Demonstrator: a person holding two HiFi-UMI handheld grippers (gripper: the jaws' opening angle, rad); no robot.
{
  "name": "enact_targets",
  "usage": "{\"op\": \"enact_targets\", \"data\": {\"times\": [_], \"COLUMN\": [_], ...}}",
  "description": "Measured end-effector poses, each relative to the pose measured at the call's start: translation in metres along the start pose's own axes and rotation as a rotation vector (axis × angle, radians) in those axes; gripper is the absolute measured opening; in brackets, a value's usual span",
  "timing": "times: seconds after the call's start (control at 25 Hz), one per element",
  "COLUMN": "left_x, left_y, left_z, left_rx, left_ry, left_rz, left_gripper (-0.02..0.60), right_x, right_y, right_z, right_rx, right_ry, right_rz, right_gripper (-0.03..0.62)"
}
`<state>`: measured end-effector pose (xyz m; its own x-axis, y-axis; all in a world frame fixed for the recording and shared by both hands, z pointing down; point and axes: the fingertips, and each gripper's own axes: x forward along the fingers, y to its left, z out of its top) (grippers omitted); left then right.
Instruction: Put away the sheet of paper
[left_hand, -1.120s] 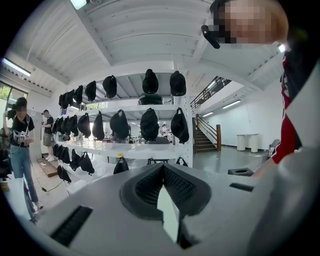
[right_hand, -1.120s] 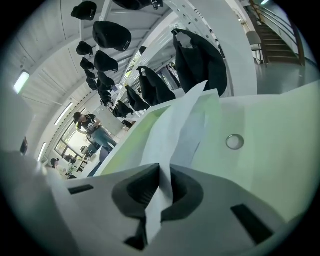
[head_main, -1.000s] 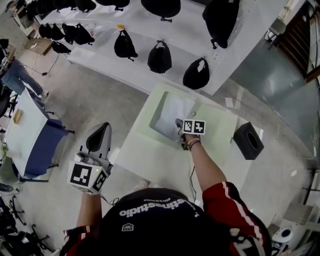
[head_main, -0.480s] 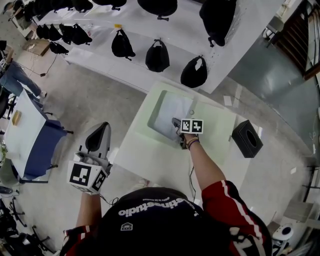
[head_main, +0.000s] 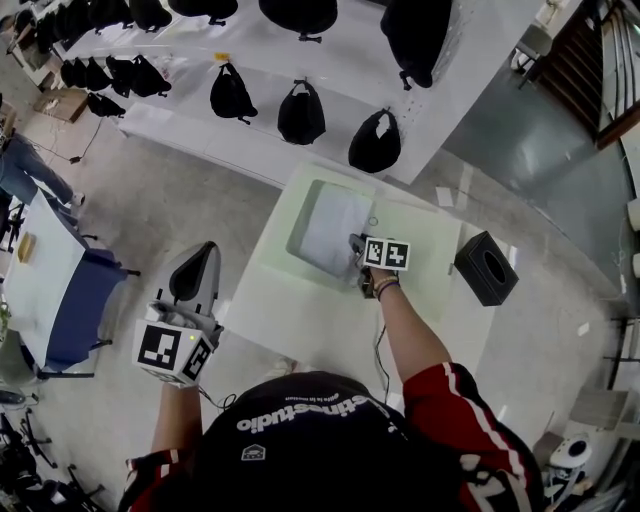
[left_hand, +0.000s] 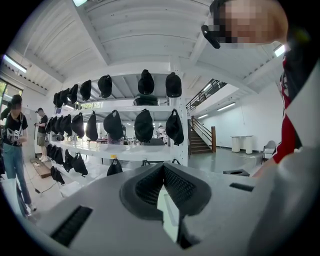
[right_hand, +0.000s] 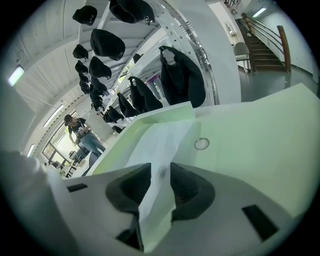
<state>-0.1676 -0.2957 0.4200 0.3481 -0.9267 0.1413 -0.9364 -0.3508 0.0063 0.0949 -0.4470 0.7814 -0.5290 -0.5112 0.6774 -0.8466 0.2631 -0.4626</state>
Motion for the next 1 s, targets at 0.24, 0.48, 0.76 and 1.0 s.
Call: {"op": "enact_targets", "data": {"times": [0.24, 0.48, 0.76, 1.0], "left_x": [-0.002, -0.004, -0.004, -0.001], "left_y": [-0.001, -0.004, -0.01, -0.018], "left_z": [0.004, 0.011, 0.014, 0.018], "left_rx": [0.001, -0.006, -0.018, -0.028], "left_ry": [-0.022, -0.048, -0.081, -0.117], "left_rz": [-0.025, -0.061, -0.118, -0.187], "left_gripper": [0.003, 0.003, 0.003, 0.003], "right_x": [-0.019, -0.045, -0.087, -0.135], "right_y": [-0.008, -0.01, -0.008, 0.004], "right_z": [0.002, 0.006, 0.004, 0.004], "right_rx": [0.01, 0.006, -0.006, -0.022], "right_ry": [-0.035, -0.07, -0.127, -0.203], "right_rz": [-0.031, -0.067, -0.107, -0.137], "right_gripper": [0.112, 0.112, 0.112, 0.112]}}
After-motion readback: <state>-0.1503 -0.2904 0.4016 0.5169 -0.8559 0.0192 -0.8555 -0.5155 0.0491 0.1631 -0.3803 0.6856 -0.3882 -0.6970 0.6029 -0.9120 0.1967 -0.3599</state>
